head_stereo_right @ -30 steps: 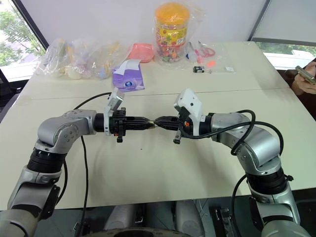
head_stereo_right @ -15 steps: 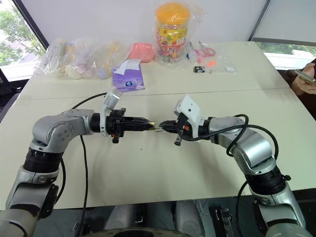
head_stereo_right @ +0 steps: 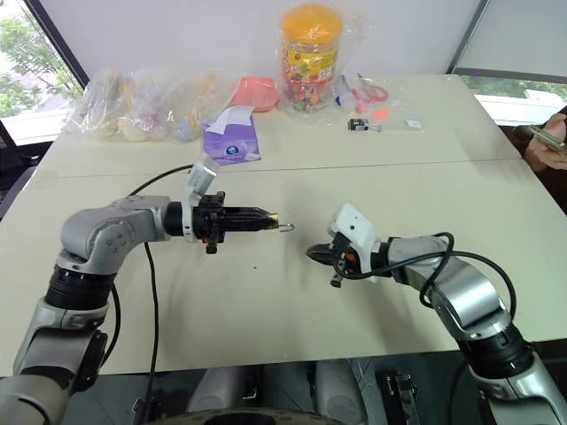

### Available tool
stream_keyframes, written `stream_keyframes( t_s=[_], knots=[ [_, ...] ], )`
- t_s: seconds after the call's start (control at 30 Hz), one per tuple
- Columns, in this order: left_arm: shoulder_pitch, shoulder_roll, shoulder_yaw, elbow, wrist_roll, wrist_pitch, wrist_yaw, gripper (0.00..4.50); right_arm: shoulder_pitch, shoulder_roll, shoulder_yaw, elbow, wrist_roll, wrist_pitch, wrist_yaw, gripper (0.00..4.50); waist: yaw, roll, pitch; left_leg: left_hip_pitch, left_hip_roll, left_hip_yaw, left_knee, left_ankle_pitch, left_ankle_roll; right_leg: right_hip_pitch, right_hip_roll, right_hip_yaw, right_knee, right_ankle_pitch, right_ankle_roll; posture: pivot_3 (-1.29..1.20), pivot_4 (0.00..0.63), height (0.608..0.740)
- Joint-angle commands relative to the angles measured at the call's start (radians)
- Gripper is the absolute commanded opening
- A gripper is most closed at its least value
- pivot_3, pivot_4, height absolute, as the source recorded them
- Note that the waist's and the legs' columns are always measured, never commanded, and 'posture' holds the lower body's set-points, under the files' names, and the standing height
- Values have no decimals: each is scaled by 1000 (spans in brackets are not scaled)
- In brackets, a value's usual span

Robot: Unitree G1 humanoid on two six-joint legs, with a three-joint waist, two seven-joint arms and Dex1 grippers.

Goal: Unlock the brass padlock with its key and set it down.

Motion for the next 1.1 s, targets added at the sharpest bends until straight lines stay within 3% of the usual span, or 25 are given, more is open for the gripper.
stream_keyframes(
  t_s=[0.03, 0.3, 0.5, 0.53, 0.8, 0.83, 1.1],
  knots=[
    [16, -36, -34, 28, 32, -21, 18, 0, 48, -19, -80, -86, 28, -5, -9, 68, -1, 0, 0, 0, 0, 0, 0, 0, 0, 0, 0, 0, 0, 0, 0, 0, 150, 737],
    [38, -168, -102, 202, 117, -48, 54, 0, 121, -5, -181, -197, 77, 55, -94, 68, 0, 0, 0, 0, 1, 0, 0, 0, 0, 0, 1, 0, 0, 0, 0, 0, 150, 737],
    [33, -182, -130, 343, 206, -132, 35, 0, 136, 8, -176, -239, 83, 72, -142, 68, 0, 0, 0, 0, 1, 0, 0, 0, 0, 0, 1, 0, 0, 0, 0, 0, 150, 737],
    [32, -181, -129, 355, 214, -141, 29, 1021, 137, 10, -174, -243, 84, 73, -149, 0, -1, 0, 0, 0, 1, 0, 0, 0, 0, 0, 1, 0, 0, 0, 0, 0, 150, 737],
    [57, -101, -95, 308, 230, -165, -29, 4274, 156, -15, -159, -263, 74, 72, -155, 0, -2, -1, 0, 1, 1, -1, 0, 0, 0, 1, -1, 0, 0, 0, -1, 0, 150, 737],
    [65, -79, -90, 276, 228, -168, -39, 4432, 160, -27, -156, -262, 68, 67, -149, 0, -5, -1, 0, 2, 2, -1, 0, 0, 0, 1, -1, 0, 0, 0, -1, 0, 150, 737],
    [134, 80, -61, 42, 193, -187, -116, 4432, 180, -129, -150, -246, 16, 7, -88, 0, 2, -1, 0, 0, 3, -1, -3, 0, 0, -2, -1, 0, -1, 0, -1, 0, 150, 737]
  ],
)
